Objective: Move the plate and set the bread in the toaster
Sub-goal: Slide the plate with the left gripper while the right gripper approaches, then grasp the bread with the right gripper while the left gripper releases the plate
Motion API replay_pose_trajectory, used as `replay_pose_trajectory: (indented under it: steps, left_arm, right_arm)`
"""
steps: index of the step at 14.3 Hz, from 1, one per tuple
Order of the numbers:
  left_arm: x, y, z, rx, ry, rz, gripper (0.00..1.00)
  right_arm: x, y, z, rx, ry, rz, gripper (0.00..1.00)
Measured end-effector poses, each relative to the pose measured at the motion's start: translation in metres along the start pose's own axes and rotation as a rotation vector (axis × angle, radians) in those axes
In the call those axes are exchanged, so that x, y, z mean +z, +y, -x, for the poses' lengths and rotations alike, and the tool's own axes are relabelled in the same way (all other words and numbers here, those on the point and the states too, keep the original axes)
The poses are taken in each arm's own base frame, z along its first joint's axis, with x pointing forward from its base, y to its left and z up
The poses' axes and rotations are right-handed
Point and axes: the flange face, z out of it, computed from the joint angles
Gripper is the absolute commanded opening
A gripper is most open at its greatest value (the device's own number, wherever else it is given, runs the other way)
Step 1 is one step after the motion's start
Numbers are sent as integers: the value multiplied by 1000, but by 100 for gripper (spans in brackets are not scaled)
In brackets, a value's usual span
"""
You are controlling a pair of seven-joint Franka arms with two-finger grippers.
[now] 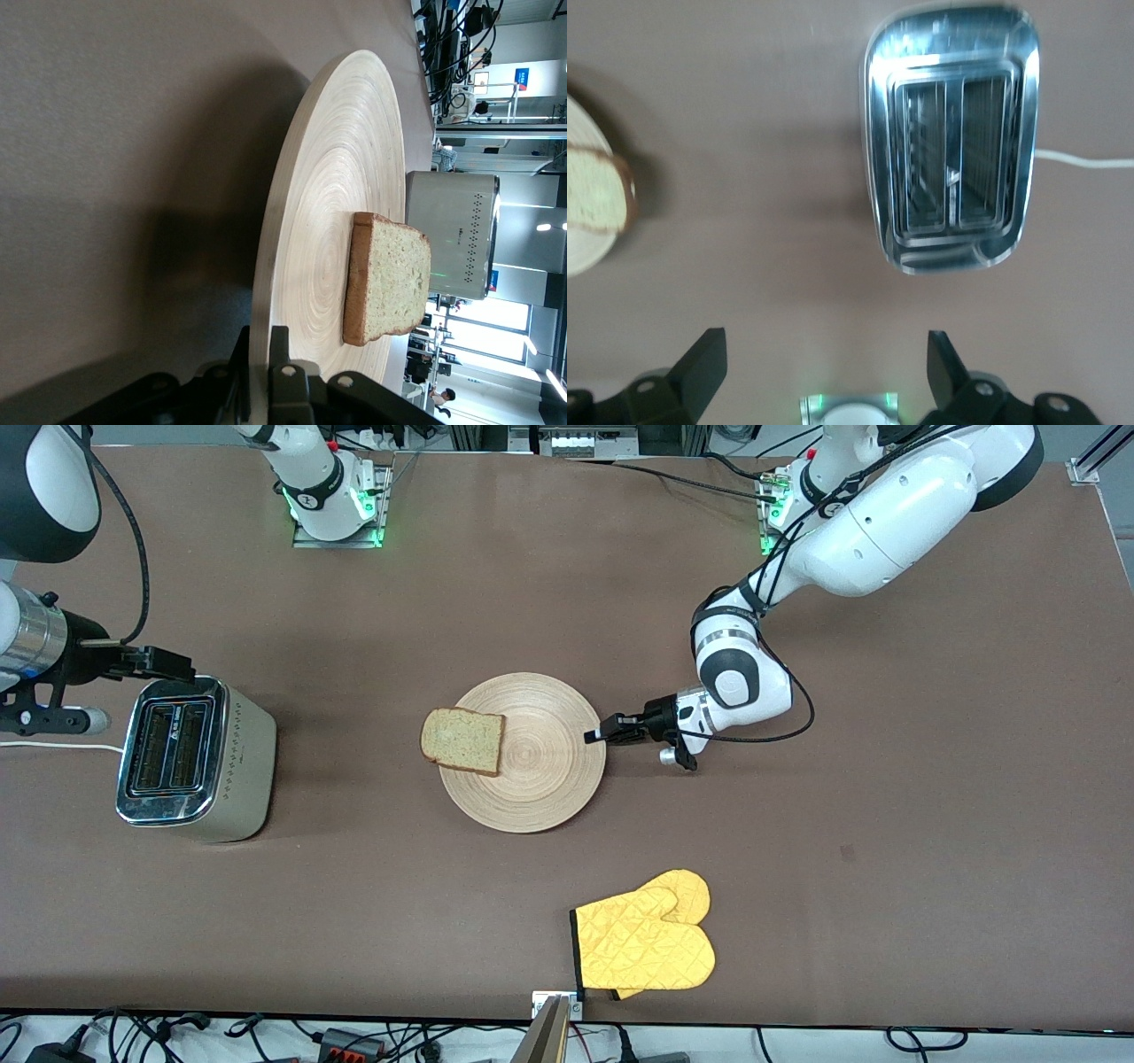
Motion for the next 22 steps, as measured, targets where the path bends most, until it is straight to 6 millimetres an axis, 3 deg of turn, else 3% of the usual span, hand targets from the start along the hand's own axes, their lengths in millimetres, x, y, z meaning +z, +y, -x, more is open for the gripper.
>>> replay_pose_trajectory:
  steps: [4,5,6,8,11,13,16,19,22]
  left_arm:
    - [1,0,0,6,11,-25,30]
    - [1,1,-1,7,13,-23,47]
    - [0,2,-3,8,16,-22,72]
    - [-3,1,-7,17,25,-22,100]
    - [-23,-9,-27,107,68,-32,100]
    - [-44,-18,-46,153,97,-17,100]
    - [-80,-41,-78,261,43,29,100]
    - [-128,-68,-112,333,-35,108,100]
    - [-196,-83,-152,352,-157,130,100]
  right_arm:
    - [0,11,4,20,-26,-2,100]
    - [0,13,3,23,-27,-4,100]
    - [1,12,2,21,-25,-16,100]
    - [6,0,-6,9,-10,-81,100]
    - [21,-30,-25,10,7,-169,100]
    - [31,-65,-31,64,-4,-183,100]
    - [69,-118,-51,169,-44,-306,100]
    - [118,-124,-68,223,-46,-355,100]
    - [153,-136,-67,253,30,-373,100]
